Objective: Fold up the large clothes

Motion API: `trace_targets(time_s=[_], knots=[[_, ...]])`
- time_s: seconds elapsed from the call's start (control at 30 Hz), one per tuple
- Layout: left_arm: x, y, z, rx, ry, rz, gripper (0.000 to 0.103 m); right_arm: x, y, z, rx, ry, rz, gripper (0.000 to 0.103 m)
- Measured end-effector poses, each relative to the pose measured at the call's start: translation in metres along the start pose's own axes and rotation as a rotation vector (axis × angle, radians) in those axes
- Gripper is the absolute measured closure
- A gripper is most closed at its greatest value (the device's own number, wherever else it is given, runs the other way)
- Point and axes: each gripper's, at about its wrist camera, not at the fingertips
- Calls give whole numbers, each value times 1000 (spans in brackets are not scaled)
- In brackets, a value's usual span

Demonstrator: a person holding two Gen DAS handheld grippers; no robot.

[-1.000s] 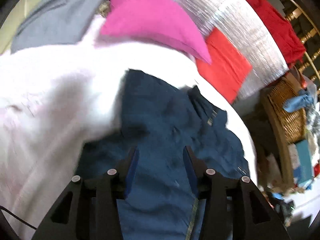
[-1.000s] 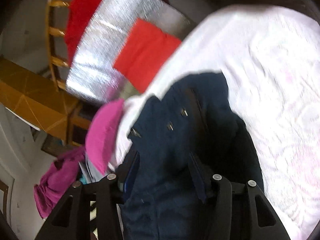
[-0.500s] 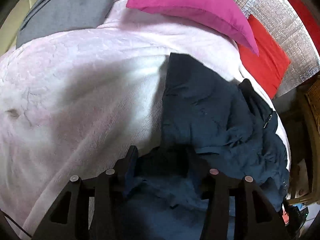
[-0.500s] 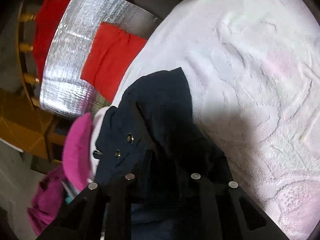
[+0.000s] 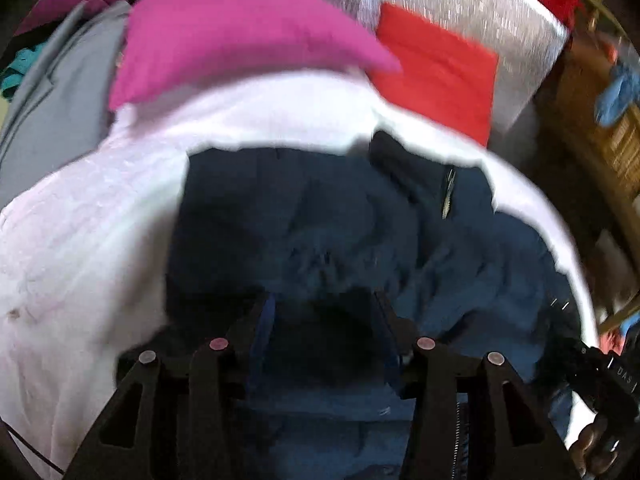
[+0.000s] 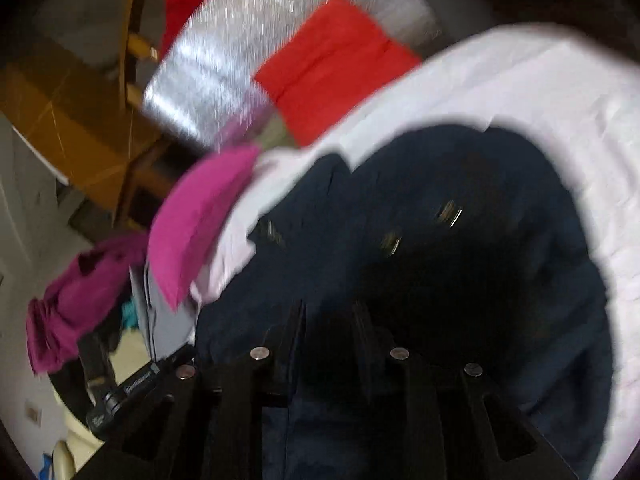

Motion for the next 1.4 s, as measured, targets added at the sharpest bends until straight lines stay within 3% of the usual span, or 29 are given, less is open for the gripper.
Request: trace_targets(time_s=[0.07,0.17,0.27,0.33,0.4,0.43,0.47,0.53,0.6,0.7,0.8,0.87,0.9,0.97,1.03,1.13,1.23,1.33,1.4], knots=[[-4,0,10,30,-27,17,52,-1,7,16,-39,-50,27,81],[-6,2,14,59,-46,58,52,1,16,19,-32,-91,75,82],[-5,-2,8,39,-59,41,52,6,16,13,-21,-99,84,81],[-2,-7,-6,-7,-38,13,52,14,24,-8,29,-58,121,78],[3,-17,-25,-32,20,-24,51,26,33,-40,70,50,149,75],[5,-25,-35,-33,56,-47,50,29,38,-53,80,99,160,62],[7,-35,-43,-29,87,-73,45,33,48,-69,73,175,194,37],[8,-54,-50,-1,117,-138,31,36,66,-86,26,264,248,15],[5,-76,-47,26,108,-217,26,40,83,-89,4,281,294,16],[0,-102,-20,-17,18,-332,26,42,106,-71,19,226,375,17],[-6,-107,-5,5,-33,-357,26,43,108,-48,-49,171,340,27],[-7,-102,4,21,-50,-329,26,40,106,-31,-108,128,319,51],[-7,-100,9,19,-69,-322,27,40,107,-30,-132,131,310,55],[-10,-99,8,0,-67,-326,38,43,104,-33,-151,142,279,73],[-9,-95,7,-8,-72,-308,48,41,93,-36,-176,172,260,77],[-11,-92,10,23,-79,-288,49,39,75,-45,-200,229,192,78],[-11,-92,13,31,-86,-277,47,40,81,-37,-245,187,200,78],[-11,-91,10,31,-103,-278,47,42,99,-34,-214,148,282,72],[-11,-92,1,31,-103,-287,47,40,101,-44,-184,141,312,61]])
Point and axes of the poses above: each gripper's, at about its wrist camera, not at the fingertips, and z roughly the way its jaws point, y to its right, x to its top, and after that the axes turned 7 degrees about z, right-handed
